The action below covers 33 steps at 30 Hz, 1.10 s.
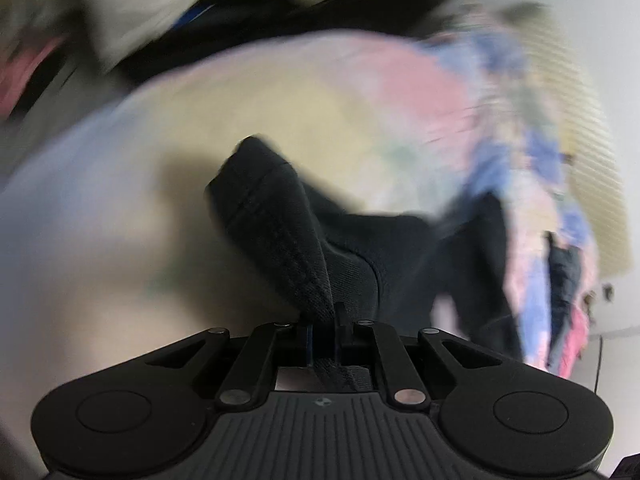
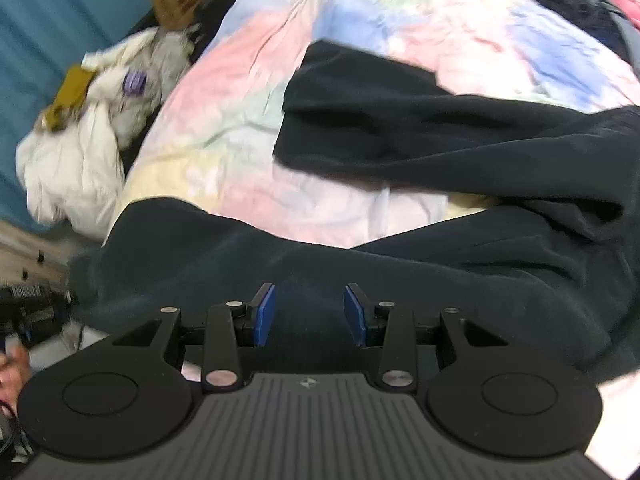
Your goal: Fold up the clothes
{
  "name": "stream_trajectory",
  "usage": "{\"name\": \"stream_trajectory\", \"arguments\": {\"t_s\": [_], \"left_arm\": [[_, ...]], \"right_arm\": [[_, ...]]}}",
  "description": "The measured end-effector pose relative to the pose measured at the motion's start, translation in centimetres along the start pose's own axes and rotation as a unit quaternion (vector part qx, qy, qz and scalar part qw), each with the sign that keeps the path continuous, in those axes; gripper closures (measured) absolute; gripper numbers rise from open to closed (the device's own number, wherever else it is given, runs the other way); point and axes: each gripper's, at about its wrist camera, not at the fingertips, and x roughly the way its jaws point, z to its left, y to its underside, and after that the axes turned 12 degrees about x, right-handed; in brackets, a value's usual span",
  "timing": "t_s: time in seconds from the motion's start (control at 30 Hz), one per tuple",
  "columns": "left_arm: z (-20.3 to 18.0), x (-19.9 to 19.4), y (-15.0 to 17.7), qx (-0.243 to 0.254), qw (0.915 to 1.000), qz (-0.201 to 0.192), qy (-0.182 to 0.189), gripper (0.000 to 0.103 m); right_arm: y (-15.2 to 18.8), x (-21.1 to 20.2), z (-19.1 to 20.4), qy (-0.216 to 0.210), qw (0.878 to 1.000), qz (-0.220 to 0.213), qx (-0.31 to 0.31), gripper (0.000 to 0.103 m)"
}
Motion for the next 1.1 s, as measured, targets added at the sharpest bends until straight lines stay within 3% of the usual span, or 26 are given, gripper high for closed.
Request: {"name": "stream_trajectory", "arguments": {"t_s": [0.17,0.3,0.5,0.63,0.77,0.87,0.9,0.97,1.1], "left_arm": [[4.5,1.2,2.9,-0.095,0.9952,0.017,0.012,0.09],[4.5,0.2,2.6,-0.108,0.9941,0.001,0.012,0.086],[4.6,-2.7,2.0,-0.119,0.9924,-0.03,-0.011,0.052],[4.6,-4.3,1.0,-0.12,0.9915,-0.041,-0.026,0.043],[4.1,-4.4,-0.6,-0.107,0.9926,-0.047,-0.031,0.041],[3.0,-3.3,-2.4,-0.086,0.9945,-0.048,-0.035,0.039],[2.7,-2.8,-3.1,-0.078,0.9952,-0.047,-0.037,0.037],[1.8,-1.2,-4.5,-0.059,0.9967,-0.036,-0.042,0.036],[-0.8,2.6,-7.2,0.011,0.9981,0.01,-0.059,0.035]], "right_arm": [[-1.5,3.4,-0.2,0.007,0.998,0.039,-0.059,0.063],[-3.3,6.4,-0.5,0.01,0.993,0.063,-0.103,0.061],[-5.6,11.0,0.5,-0.024,0.98,0.107,-0.166,0.044],[-5.6,13.8,1.8,-0.039,0.968,0.141,-0.206,0.04],[-4.2,15.2,2.7,-0.051,0.952,0.182,-0.239,0.056],[-2.7,14.0,3.0,-0.067,0.943,0.183,-0.271,0.078],[-2.2,13.4,3.1,-0.071,0.94,0.182,-0.28,0.081],[-1.2,11.9,2.9,-0.076,0.94,0.177,-0.28,0.088],[0.8,9.3,2.0,-0.072,0.949,0.165,-0.26,0.09]]}}
